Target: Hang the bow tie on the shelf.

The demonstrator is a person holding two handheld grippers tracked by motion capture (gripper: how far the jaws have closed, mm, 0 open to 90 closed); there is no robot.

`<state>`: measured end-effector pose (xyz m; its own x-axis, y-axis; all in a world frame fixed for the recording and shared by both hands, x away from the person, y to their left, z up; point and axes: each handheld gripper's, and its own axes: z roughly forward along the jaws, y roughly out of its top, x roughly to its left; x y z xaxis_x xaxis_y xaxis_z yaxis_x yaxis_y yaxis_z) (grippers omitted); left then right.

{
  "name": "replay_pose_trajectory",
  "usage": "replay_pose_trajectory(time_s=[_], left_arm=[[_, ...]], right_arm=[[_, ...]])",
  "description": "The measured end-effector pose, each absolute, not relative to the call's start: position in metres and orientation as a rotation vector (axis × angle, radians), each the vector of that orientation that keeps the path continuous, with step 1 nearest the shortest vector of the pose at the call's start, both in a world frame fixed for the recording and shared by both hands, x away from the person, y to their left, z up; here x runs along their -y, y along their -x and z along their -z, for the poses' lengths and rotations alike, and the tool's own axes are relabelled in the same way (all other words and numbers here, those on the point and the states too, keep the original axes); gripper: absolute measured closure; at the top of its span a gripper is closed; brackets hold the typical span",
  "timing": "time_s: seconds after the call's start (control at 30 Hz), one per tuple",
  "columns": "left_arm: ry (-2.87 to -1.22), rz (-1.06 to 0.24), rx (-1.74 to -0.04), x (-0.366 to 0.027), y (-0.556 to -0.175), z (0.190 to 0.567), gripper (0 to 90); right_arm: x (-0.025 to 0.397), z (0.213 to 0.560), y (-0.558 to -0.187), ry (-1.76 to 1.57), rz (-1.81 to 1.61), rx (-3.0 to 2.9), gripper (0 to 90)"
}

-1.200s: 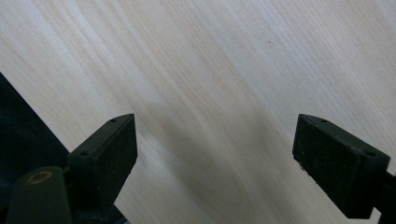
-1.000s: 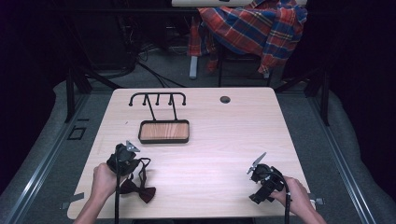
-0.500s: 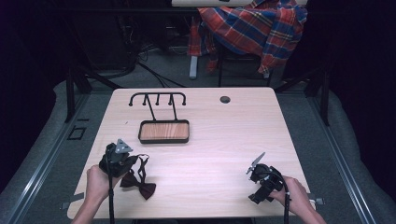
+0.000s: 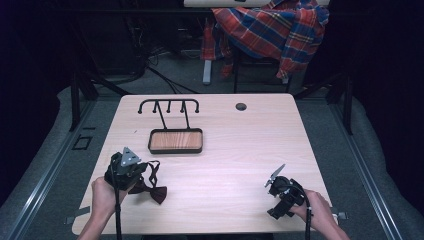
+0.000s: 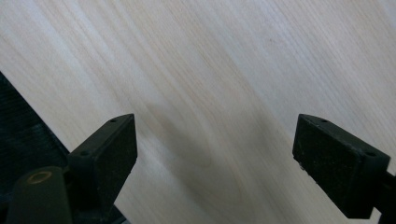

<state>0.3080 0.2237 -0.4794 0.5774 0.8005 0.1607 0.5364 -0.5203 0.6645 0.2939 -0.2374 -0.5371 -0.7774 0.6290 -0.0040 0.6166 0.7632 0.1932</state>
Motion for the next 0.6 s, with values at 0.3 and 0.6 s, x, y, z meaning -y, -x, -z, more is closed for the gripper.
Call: replay_pose_trajectory(time_s=[0.3, 0.6], left_arm=[[-2.242, -0.642, -1.040, -0.222, -0.310, 0.475, 88.9], [-2.231, -0.658, -1.049, -0.228, -0.308, 0.471, 88.9]], right_arm=[[0.243, 0.536, -0.293, -1.063, -0.278, -2.855, 13.5], [0.248, 0.531, -0.297, -1.085, -0.311, -2.832, 13.5]])
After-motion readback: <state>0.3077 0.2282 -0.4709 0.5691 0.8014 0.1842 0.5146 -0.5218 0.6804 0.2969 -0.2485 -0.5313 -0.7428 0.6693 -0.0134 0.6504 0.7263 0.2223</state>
